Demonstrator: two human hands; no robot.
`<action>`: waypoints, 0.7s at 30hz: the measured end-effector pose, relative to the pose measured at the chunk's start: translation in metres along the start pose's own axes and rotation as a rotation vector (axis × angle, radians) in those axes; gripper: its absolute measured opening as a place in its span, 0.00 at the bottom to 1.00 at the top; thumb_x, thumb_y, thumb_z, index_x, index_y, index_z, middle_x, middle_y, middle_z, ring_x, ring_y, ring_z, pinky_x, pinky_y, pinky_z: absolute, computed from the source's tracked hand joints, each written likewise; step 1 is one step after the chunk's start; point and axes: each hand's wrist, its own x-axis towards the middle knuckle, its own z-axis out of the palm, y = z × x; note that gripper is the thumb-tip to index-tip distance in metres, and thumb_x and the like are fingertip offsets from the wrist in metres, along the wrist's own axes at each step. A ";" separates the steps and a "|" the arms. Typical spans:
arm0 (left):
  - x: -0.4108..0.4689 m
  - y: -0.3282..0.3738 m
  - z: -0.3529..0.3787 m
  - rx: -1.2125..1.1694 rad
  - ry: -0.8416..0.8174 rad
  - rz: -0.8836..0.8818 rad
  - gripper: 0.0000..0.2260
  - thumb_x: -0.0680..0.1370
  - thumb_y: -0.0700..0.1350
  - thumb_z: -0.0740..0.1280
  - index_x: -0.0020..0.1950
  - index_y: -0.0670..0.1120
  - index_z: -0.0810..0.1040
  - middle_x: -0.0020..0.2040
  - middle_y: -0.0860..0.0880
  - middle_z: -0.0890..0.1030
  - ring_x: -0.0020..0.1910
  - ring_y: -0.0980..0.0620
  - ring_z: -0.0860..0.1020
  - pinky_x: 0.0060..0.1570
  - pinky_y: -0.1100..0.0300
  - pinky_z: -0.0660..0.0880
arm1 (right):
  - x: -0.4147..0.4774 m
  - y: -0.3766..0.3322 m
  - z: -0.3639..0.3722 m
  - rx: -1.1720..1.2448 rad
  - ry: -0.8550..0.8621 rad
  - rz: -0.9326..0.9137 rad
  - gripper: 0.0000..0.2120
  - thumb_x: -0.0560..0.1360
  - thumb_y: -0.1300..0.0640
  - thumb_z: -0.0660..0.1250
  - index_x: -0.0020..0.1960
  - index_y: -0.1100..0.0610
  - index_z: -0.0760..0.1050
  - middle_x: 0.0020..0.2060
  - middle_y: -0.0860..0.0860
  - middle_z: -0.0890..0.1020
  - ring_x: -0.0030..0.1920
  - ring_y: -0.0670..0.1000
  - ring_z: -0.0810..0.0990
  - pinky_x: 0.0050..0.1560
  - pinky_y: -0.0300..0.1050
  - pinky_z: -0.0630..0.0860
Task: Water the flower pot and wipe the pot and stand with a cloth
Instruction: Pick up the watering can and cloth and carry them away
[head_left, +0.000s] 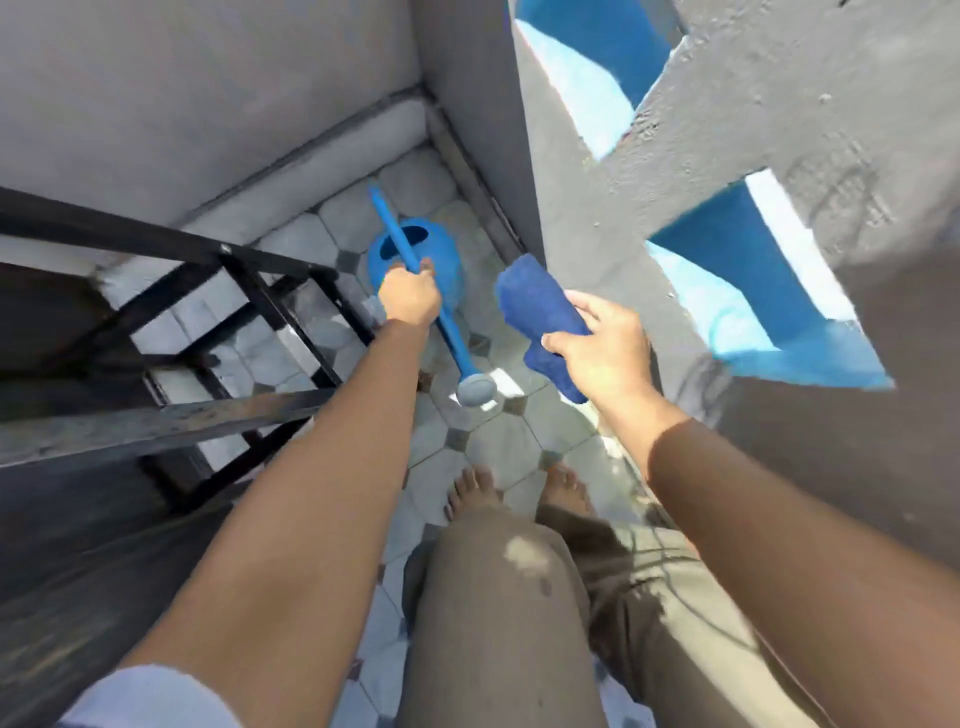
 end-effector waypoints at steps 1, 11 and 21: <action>0.011 0.003 0.006 0.014 -0.023 0.008 0.22 0.81 0.51 0.60 0.68 0.36 0.71 0.61 0.37 0.78 0.61 0.38 0.77 0.57 0.52 0.74 | 0.008 0.006 0.004 -0.019 0.003 -0.007 0.19 0.69 0.68 0.69 0.59 0.58 0.81 0.45 0.56 0.85 0.38 0.48 0.77 0.26 0.24 0.66; 0.098 -0.020 0.047 -0.097 0.004 -0.006 0.18 0.80 0.52 0.62 0.62 0.39 0.75 0.58 0.39 0.81 0.55 0.38 0.80 0.51 0.51 0.79 | 0.085 0.026 0.055 -0.246 0.010 -0.092 0.24 0.70 0.63 0.70 0.64 0.47 0.80 0.54 0.50 0.84 0.53 0.52 0.81 0.43 0.31 0.66; 0.049 -0.021 -0.002 -0.841 -0.360 -0.192 0.34 0.71 0.71 0.61 0.58 0.43 0.80 0.59 0.44 0.81 0.56 0.43 0.82 0.60 0.43 0.77 | 0.134 -0.024 0.073 -0.137 -0.453 -0.341 0.26 0.66 0.75 0.72 0.61 0.57 0.81 0.54 0.48 0.85 0.52 0.38 0.82 0.57 0.29 0.74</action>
